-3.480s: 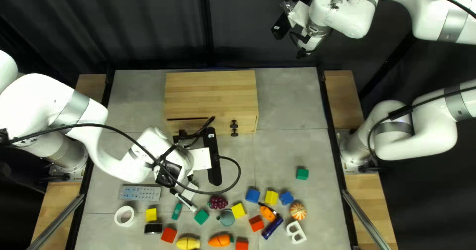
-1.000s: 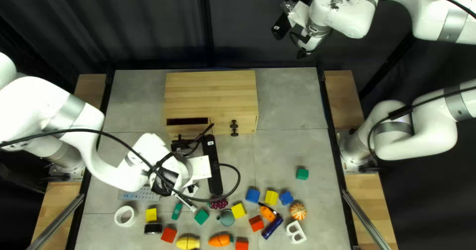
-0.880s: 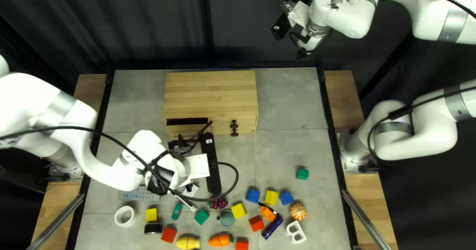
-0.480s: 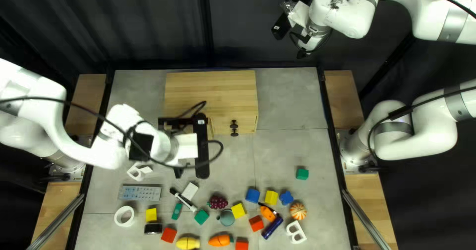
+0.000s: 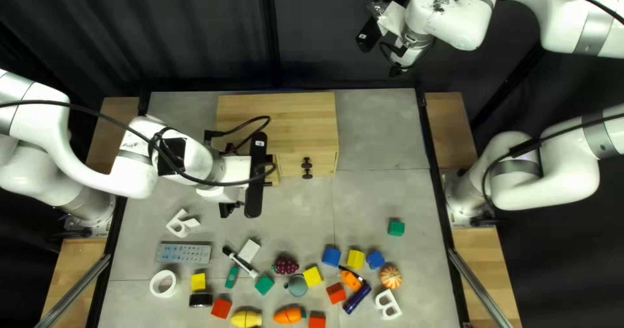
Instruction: Open drawers and place objects into drawer and close
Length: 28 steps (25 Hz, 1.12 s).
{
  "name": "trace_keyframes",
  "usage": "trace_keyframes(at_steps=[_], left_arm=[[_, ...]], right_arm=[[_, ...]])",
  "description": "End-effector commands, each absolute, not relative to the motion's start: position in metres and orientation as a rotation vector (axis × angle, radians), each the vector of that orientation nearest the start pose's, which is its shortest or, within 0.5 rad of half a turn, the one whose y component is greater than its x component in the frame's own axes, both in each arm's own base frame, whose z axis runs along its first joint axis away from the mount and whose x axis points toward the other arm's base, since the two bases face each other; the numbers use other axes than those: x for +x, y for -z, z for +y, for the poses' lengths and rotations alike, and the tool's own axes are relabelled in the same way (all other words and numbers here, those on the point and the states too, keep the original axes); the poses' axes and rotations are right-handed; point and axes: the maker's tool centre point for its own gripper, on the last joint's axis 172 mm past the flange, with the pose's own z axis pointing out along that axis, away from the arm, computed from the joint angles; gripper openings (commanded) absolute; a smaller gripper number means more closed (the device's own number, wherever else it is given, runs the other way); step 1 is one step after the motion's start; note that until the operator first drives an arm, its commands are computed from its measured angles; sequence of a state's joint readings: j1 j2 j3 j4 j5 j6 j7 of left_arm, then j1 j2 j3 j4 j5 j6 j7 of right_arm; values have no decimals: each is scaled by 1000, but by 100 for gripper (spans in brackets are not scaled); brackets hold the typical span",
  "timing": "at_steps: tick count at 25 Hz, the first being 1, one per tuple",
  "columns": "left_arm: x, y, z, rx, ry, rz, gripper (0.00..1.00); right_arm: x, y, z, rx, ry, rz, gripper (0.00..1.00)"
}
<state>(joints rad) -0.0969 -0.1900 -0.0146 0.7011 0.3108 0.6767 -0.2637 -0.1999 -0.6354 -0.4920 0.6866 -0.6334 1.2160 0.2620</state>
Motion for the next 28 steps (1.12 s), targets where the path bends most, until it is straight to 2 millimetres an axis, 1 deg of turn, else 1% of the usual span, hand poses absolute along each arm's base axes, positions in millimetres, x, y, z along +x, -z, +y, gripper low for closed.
trace_keyframes(at_steps=[1, 5, 6, 7, 8, 9, 10, 11, 13, 16, 22, 25, 28], left_arm=[[446, -160, -22, -2927, 375, 100, 100], [457, -147, -42, -2899, 269, 110, 100], [463, -137, -50, -2878, 221, 114, 100], [468, -126, -56, -2862, 183, 115, 100], [470, -120, -58, -2852, 159, 115, 100], [474, -104, -63, -2832, 111, 111, 100], [475, -100, -64, -2824, 94, 109, 100], [477, -91, -67, -2806, 62, 99, 100], [477, -82, -68, -2779, 23, 84, 100], [475, -78, -66, -2747, -7, 54, 100], [470, -80, -61, -2703, -30, 14, 100], [466, -80, -55, -2685, -37, -14, 100], [463, -79, -44, -2671, -21, -63, 100]], right_arm=[[199, -250, -302, -3271, 31, 1142, 100], [199, -250, -302, -3271, 31, 1142, 100], [199, -250, -302, -3271, 31, 1142, 100], [199, -250, -302, -3271, 31, 1142, 100], [199, -250, -302, -3271, 31, 1142, 100], [199, -250, -302, -3271, 31, 1142, 100], [199, -250, -302, -3271, 31, 1142, 100], [199, -250, -302, -3271, 31, 1142, 100], [199, -250, -302, -3271, 31, 1142, 100], [199, -250, -302, -3271, 31, 1142, 100], [199, -250, -302, -3271, 31, 1142, 100], [199, -250, -302, -3271, 31, 1142, 100], [199, -250, -302, -3271, 31, 1142, 100]])
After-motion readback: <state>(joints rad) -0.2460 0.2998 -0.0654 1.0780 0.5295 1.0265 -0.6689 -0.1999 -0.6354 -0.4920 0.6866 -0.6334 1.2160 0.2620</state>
